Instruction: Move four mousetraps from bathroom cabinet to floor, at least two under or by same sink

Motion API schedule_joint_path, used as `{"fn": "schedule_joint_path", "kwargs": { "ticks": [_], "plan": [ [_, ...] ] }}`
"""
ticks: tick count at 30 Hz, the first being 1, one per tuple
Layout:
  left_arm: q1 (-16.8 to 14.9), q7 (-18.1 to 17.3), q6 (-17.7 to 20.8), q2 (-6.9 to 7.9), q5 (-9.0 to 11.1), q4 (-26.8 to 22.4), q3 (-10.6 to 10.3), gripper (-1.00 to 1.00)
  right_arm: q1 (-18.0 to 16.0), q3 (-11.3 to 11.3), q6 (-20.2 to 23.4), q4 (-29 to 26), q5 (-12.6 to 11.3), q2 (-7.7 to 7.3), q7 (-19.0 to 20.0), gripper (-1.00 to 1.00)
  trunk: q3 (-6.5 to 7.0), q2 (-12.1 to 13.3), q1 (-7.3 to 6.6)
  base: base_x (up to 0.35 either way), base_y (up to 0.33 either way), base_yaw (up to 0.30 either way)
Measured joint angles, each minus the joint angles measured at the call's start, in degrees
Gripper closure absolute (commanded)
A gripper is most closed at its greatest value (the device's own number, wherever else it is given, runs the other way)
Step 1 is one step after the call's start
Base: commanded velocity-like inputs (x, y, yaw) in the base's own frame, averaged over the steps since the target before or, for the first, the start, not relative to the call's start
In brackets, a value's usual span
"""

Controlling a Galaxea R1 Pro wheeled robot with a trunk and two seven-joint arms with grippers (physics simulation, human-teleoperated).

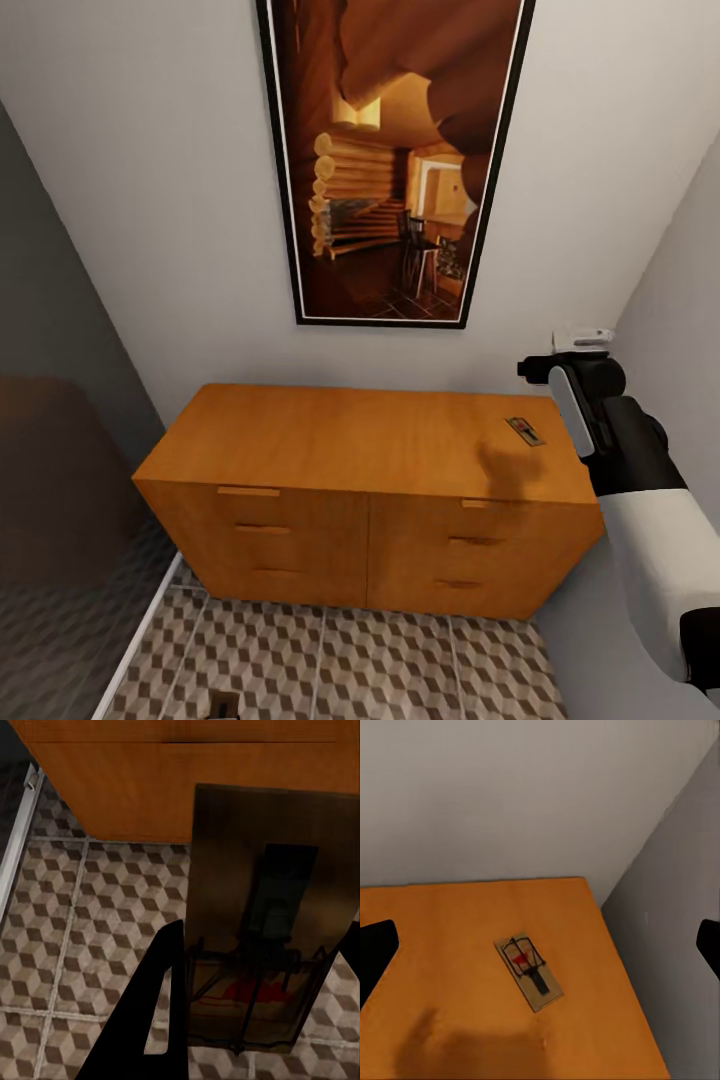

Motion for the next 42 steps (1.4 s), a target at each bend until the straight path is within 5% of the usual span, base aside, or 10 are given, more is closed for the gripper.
{"fn": "schedule_joint_path", "kwargs": {
  "ticks": [10,22,42],
  "plan": [
    [0.0,0.0,0.0,0.01,0.0,0.0,0.0,1.0,1.4,-0.1,-0.7,4.5,0.2,-1.29,7.8,-1.0,0.0,0.0,0.03,0.161,0.015,0.0],
    [0.0,0.0,0.0,0.07,0.0,0.0,-0.1,1.0,1.5,-0.2,-11.0,16.9,0.3,-4.66,16.1,-1.0,0.0,0.0,0.03,0.007,0.0,0.0],
    [0.0,0.0,0.0,0.05,0.0,0.0,-0.1,1.0,1.7,-0.1,-11.7,19.1,0.1,-10.18,25.3,-1.0,0.0,0.0,0.03,0.0,0.0,0.0]
  ]
}}
